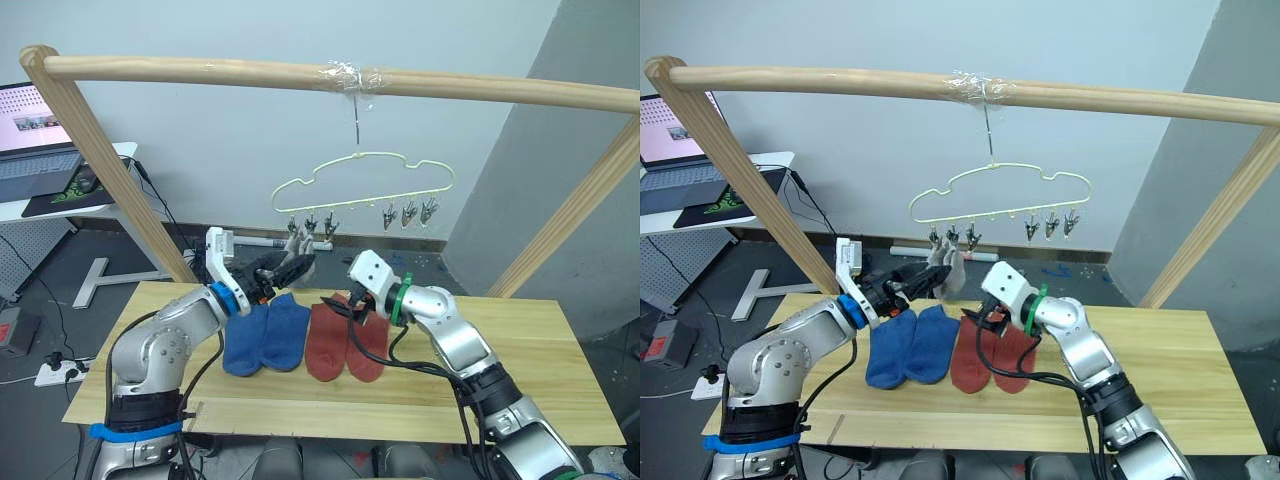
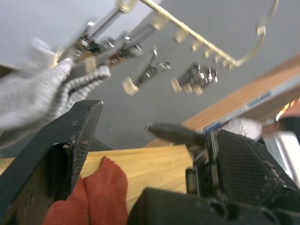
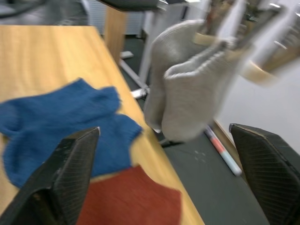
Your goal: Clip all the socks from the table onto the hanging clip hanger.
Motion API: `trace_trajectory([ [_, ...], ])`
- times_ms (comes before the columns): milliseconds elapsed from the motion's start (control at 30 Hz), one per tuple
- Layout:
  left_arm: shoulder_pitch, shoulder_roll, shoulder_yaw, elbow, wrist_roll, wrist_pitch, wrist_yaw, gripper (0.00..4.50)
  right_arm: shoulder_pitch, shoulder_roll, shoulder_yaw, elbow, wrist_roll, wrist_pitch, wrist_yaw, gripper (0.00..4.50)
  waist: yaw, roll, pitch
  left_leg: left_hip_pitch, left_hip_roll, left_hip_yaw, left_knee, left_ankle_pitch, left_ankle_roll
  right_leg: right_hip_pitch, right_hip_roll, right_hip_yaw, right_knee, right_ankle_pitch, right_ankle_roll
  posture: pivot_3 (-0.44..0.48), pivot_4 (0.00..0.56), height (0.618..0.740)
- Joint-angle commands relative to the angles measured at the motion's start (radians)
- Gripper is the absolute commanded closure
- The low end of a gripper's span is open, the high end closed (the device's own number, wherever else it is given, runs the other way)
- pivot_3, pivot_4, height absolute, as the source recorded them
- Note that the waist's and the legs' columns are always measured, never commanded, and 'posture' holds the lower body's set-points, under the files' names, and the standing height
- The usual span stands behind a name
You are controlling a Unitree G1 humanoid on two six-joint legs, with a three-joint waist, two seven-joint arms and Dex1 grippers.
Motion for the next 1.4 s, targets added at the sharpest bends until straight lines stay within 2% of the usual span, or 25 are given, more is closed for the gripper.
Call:
trace_trajectory([
  [33,0.018,-0.010,-0.102,-0.072,0.152,-0.182,-0.014,0.00,0.025,-0.036,-0.100,-0.121,0.059,0.034,-0.019,0.03,0.004,0.000,0.000,0.000,0.000,0.000,0.000,0.000,0.000,0.000,0.000,0.000,0.000,0.000,0.000,0.129,0.061,0.740],
  [100,0.026,-0.033,-0.147,-0.058,0.242,-0.296,-0.001,0.00,0.045,-0.056,-0.129,-0.165,0.072,0.054,-0.024,0.03,0.007,0.000,0.000,0.000,0.000,0.000,0.000,0.000,0.000,0.000,0.000,0.000,0.000,0.000,0.000,0.122,0.060,0.740],
  [200,0.024,-0.102,-0.205,-0.014,0.353,-0.458,0.030,0.54,0.077,-0.082,-0.162,-0.224,0.098,0.081,-0.024,0.00,0.011,0.000,0.000,0.000,0.000,0.001,0.000,0.000,0.000,0.000,0.000,0.001,0.000,0.000,-0.001,0.112,0.062,0.740],
  [333,-0.011,-0.187,-0.255,0.060,0.444,-0.550,0.083,1.73,0.125,-0.104,-0.211,-0.305,0.131,0.121,-0.041,0.00,0.008,0.000,0.000,0.000,0.000,0.002,0.000,0.000,0.000,0.000,0.000,0.002,0.000,0.000,0.000,0.092,0.063,0.740],
  [500,-0.050,-0.256,-0.267,0.157,0.506,-0.627,0.121,1.73,0.158,-0.124,-0.236,-0.387,0.154,0.161,-0.063,0.00,0.003,0.000,0.000,0.000,-0.001,0.002,0.001,0.000,0.000,0.000,0.000,0.003,0.000,-0.001,0.001,0.063,0.065,0.740],
  [600,-0.058,-0.277,-0.265,0.189,0.521,-0.673,0.119,2.29,0.163,-0.119,-0.264,-0.414,0.182,0.189,-0.089,0.00,-0.001,0.000,0.000,0.000,0.000,0.003,0.001,0.000,0.000,0.000,0.000,0.003,0.000,-0.001,0.001,0.063,0.065,0.740],
  [700,-0.054,-0.268,-0.259,0.199,0.540,-0.670,0.123,3.19,0.160,-0.109,-0.283,-0.428,0.198,0.211,-0.120,0.00,-0.001,0.000,0.000,0.000,0.000,0.003,0.001,0.000,0.000,0.000,0.000,0.003,0.000,-0.001,0.000,0.052,0.067,0.740],
  [867,-0.058,-0.260,-0.240,0.229,0.552,-0.668,0.127,3.19,0.150,-0.113,-0.291,-0.455,0.225,0.234,-0.133,0.00,-0.002,0.000,0.000,0.000,-0.001,0.003,0.001,0.000,0.000,0.000,0.000,0.004,0.000,-0.001,0.001,0.049,0.067,0.740],
  [1133,-0.098,-0.281,-0.221,0.315,0.597,-0.716,0.188,3.19,0.116,-0.158,-0.319,-0.530,0.356,0.314,-0.071,0.00,-0.004,0.000,0.000,0.000,-0.001,0.003,0.001,0.000,0.000,0.000,0.000,0.003,0.000,-0.001,0.002,0.035,0.066,0.740],
  [1400,-0.127,-0.305,-0.218,0.381,0.629,-0.764,0.229,3.19,0.091,-0.175,-0.315,-0.534,0.393,0.335,-0.094,0.00,-0.007,0.000,0.000,0.000,-0.001,0.003,0.001,0.000,0.000,0.000,0.000,0.003,0.000,-0.001,0.001,0.033,0.063,0.740],
])
